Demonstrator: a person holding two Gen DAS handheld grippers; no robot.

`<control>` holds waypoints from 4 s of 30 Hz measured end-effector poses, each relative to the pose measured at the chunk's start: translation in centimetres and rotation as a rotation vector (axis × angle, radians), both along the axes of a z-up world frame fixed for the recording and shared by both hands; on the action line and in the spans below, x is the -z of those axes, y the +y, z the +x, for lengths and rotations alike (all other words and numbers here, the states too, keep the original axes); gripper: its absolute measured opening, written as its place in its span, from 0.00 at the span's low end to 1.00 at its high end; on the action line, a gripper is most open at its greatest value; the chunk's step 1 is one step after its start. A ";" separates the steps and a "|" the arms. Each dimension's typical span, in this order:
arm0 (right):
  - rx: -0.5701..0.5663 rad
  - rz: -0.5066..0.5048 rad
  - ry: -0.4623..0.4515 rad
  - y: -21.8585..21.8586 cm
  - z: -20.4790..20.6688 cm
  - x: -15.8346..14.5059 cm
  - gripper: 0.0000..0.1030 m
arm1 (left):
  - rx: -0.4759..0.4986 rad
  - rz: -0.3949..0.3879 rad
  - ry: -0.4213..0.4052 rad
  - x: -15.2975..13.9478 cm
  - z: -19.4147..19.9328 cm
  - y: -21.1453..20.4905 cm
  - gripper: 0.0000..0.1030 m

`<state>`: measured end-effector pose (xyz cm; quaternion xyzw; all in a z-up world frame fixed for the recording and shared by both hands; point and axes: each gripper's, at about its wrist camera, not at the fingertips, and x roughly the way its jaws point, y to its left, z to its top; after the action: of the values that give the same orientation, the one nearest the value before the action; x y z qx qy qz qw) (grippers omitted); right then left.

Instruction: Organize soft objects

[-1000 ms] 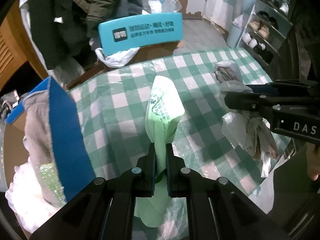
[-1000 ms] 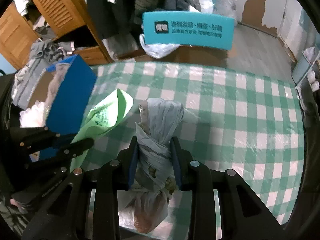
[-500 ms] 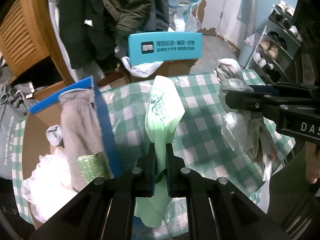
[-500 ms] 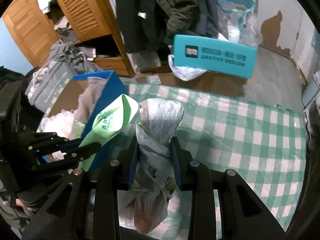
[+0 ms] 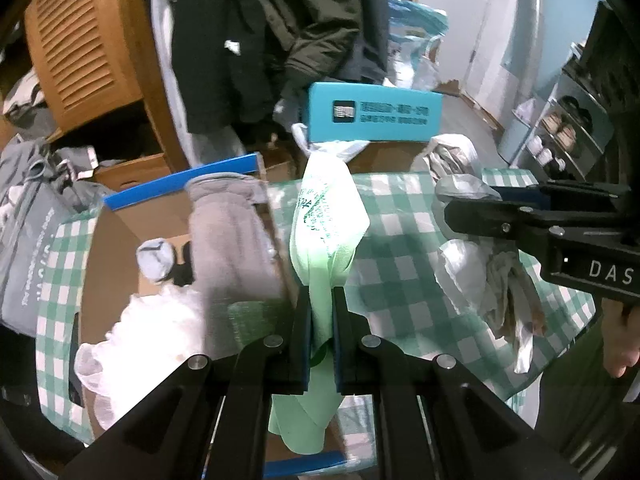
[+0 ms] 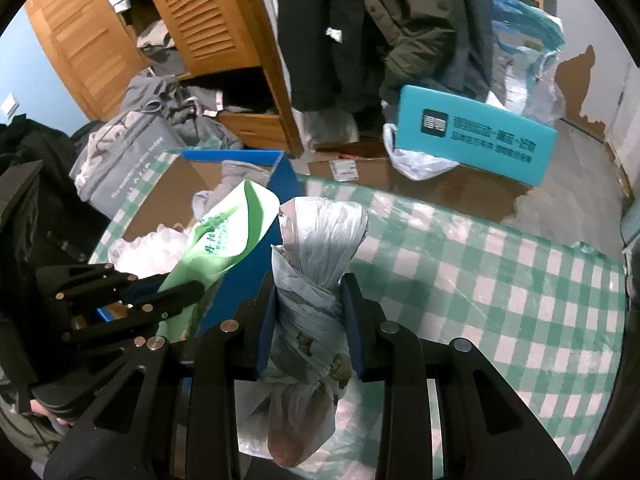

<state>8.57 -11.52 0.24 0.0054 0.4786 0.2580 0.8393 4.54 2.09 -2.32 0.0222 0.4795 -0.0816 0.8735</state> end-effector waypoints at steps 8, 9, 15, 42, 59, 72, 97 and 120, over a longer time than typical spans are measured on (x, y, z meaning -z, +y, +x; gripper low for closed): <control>-0.051 0.008 0.002 3.5 0.9 -0.2 0.28 | -0.080 -0.025 -0.008 -0.4 0.3 3.9 0.08; -0.057 0.009 -0.002 4.0 1.0 -0.4 0.28 | -0.090 -0.027 -0.012 -0.5 0.4 4.4 0.08; -0.096 0.019 -0.014 7.0 1.5 -0.8 0.28 | -0.161 -0.032 -0.017 -0.6 1.1 7.8 0.08; -0.166 0.003 0.057 15.4 2.8 2.0 0.48 | -0.367 -0.085 0.045 1.9 3.5 15.2 0.43; -0.069 -0.016 -0.047 11.2 1.2 -0.8 0.63 | -0.294 0.020 -0.076 -2.0 -0.6 10.5 0.83; -0.005 -0.013 -0.077 7.1 -1.1 -2.2 0.65 | -0.355 0.074 -0.157 -4.3 -4.5 10.0 0.99; 0.012 -0.021 -0.187 2.2 -4.1 -4.0 0.65 | -0.398 0.180 -0.145 -5.7 -6.1 7.4 0.99; 0.016 -0.014 -0.179 1.0 -4.1 -3.8 0.65 | -0.387 0.192 -0.123 -5.8 -6.9 6.4 0.99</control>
<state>4.44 -10.48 4.00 -0.0197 0.4031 0.2475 0.8808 -2.38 8.46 3.48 0.0178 0.4263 0.1349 0.8943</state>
